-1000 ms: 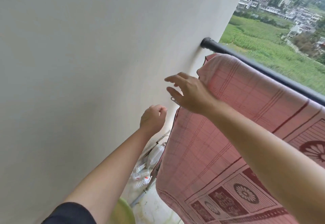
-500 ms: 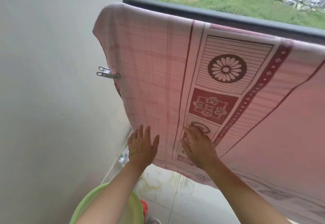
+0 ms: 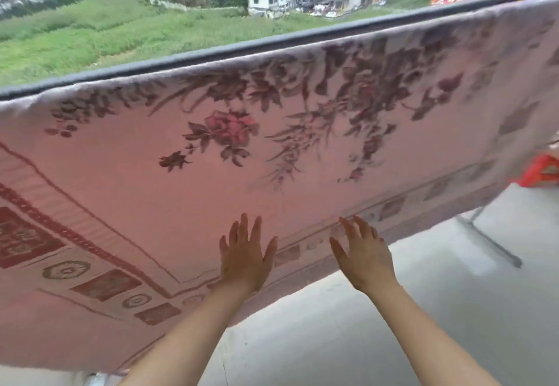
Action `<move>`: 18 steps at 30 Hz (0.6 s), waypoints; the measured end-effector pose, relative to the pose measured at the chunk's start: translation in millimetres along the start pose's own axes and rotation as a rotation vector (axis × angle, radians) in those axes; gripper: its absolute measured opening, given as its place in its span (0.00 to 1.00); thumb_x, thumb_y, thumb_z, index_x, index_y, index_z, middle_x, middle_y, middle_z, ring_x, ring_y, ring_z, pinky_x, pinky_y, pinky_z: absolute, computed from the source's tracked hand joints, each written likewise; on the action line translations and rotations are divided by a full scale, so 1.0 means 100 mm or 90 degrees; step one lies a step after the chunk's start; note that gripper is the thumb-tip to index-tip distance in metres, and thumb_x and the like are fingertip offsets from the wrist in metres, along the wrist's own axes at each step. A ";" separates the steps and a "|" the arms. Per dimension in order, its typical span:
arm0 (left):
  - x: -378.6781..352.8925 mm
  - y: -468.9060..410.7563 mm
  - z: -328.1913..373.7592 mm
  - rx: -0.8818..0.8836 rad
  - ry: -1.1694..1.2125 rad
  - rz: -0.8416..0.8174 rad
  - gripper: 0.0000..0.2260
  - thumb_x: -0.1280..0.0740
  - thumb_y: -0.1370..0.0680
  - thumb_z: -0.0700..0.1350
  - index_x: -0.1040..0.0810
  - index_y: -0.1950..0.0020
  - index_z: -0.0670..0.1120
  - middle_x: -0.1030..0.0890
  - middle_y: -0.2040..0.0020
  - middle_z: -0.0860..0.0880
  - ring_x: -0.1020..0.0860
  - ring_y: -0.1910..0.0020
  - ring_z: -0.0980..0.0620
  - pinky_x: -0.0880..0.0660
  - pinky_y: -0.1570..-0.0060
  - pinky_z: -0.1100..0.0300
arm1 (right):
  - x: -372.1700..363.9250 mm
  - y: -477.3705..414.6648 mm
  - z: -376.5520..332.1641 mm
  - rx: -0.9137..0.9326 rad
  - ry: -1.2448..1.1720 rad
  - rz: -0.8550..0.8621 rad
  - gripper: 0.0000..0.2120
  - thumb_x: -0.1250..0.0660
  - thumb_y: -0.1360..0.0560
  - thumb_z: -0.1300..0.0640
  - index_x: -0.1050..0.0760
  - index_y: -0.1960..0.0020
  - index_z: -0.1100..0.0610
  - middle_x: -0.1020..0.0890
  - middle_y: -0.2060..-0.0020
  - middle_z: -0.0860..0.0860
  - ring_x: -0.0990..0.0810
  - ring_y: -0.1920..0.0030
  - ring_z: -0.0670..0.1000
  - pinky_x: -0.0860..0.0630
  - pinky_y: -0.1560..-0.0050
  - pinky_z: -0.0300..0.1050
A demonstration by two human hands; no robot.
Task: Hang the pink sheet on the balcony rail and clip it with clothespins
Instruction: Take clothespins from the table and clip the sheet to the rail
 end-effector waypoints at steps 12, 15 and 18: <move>-0.99 -0.53 3.93 -0.310 -0.084 -0.073 0.33 0.61 0.24 0.68 0.57 0.21 0.55 0.57 0.20 0.48 0.54 0.22 0.44 0.55 0.26 0.41 | 0.83 0.49 3.66 -0.305 0.036 0.016 0.32 0.54 0.21 0.34 0.46 0.21 0.45 0.45 0.21 0.55 0.44 0.23 0.56 0.44 0.25 0.53; -1.29 -0.82 4.69 -0.365 -0.073 -0.093 0.33 0.62 0.24 0.68 0.57 0.22 0.55 0.58 0.20 0.48 0.57 0.22 0.45 0.57 0.25 0.41 | 0.90 0.31 4.32 -0.352 0.046 0.015 0.32 0.54 0.21 0.34 0.46 0.21 0.45 0.45 0.21 0.55 0.44 0.22 0.56 0.45 0.24 0.53; -1.58 -1.18 5.55 -0.418 -0.069 -0.111 0.33 0.63 0.23 0.68 0.60 0.21 0.55 0.62 0.21 0.48 0.61 0.22 0.45 0.62 0.26 0.42 | 1.07 0.07 5.02 -0.390 0.072 0.017 0.31 0.53 0.20 0.34 0.45 0.21 0.45 0.45 0.21 0.55 0.44 0.22 0.56 0.47 0.24 0.54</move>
Point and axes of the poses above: each hand's wrist, its own y-axis away from the middle knuckle, its own x-axis out of the back of the hand, z = x × y, the point moved 7 cm from there along -y, towards the middle knuckle
